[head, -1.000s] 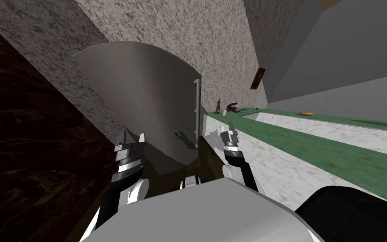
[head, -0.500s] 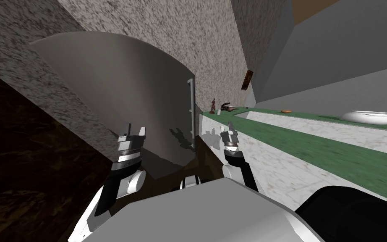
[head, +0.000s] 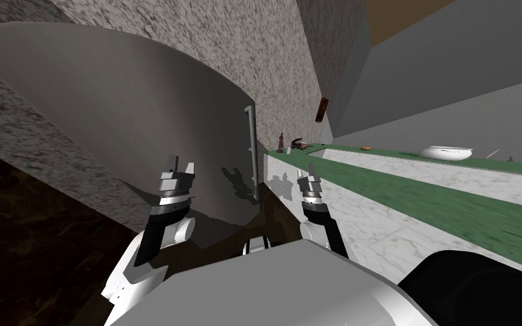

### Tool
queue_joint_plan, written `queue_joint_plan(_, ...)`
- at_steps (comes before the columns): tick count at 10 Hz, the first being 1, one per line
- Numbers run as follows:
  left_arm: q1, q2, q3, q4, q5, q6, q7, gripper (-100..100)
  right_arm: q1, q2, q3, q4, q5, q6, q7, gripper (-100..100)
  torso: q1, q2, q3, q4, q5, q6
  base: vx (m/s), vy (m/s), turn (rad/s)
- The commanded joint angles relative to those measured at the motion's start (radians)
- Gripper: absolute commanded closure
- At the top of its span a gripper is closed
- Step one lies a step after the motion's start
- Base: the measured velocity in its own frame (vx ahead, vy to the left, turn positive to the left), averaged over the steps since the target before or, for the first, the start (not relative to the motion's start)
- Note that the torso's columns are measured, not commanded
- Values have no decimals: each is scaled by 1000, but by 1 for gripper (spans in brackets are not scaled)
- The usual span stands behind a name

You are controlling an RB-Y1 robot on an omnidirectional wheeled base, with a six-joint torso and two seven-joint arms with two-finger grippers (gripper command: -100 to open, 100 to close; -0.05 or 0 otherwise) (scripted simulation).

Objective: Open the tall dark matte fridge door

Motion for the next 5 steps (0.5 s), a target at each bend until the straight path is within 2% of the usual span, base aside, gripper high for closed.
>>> queue_joint_plan(1,-83,18,32,3,-43,35,1,-100,0,0,0,0,0,0,0,0,-1,0,0,0,0,1,5,-20,-131)
queue_joint_plan(2,-110,34,64,12,-83,64,1,-100,0,0,0,0,0,0,0,0,0,0,0,0,0,0,3,-34,-295)
queue_joint_plan(3,-142,34,64,12,-83,64,1,-100,0,0,0,0,0,0,0,0,-1,0,0,0,0,1,3,-24,-114)
queue_joint_plan(4,-153,34,64,12,-83,64,1,-100,0,0,0,0,0,0,0,0,0,0,0,0,0,0,4,-8,44)
queue_joint_plan(5,-190,50,97,22,-126,96,2,-100,0,0,0,0,0,0,0,0,2,0,0,0,1,0,7,-25,-273)
